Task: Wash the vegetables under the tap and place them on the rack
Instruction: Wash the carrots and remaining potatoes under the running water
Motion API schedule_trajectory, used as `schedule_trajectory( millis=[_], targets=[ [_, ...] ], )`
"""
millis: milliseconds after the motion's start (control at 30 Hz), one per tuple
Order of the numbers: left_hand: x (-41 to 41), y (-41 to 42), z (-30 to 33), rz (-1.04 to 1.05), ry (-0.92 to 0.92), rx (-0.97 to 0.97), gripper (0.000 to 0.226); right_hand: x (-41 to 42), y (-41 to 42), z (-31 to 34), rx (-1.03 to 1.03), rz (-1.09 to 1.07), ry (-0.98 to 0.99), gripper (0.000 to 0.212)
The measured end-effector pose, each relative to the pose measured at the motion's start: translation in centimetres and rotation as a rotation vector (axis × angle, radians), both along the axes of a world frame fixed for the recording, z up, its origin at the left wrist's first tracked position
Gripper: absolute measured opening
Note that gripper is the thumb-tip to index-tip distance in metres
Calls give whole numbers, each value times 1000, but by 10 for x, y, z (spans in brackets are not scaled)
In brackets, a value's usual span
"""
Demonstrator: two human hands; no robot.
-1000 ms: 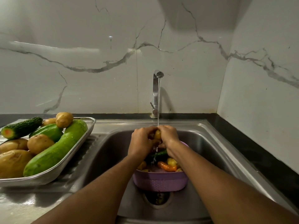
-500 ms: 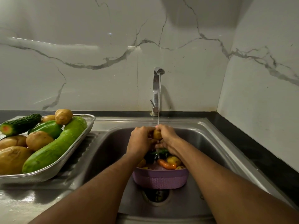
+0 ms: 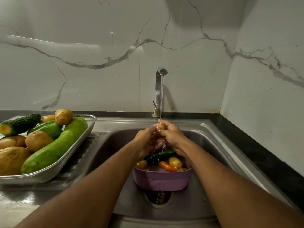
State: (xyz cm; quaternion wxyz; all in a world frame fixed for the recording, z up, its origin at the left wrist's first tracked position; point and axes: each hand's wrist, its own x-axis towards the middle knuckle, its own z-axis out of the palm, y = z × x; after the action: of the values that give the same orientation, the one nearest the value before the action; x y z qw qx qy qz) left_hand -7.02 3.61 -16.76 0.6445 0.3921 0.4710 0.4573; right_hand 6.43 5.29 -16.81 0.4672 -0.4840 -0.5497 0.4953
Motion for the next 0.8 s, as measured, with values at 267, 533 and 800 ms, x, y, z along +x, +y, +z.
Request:
schedule_trajectory(
  millis=[267, 533, 800],
  targets=[
    [17, 6, -15, -52, 425, 176, 41, 26, -12, -11, 185, -12, -575, 29],
    [27, 3, -16, 43, 532, 261, 42, 24, -15, -11, 206, -62, -631, 34],
    [20, 7, -15, 147, 370, 290, 34, 6, -18, -10, 298, -119, -747, 53]
  ],
)
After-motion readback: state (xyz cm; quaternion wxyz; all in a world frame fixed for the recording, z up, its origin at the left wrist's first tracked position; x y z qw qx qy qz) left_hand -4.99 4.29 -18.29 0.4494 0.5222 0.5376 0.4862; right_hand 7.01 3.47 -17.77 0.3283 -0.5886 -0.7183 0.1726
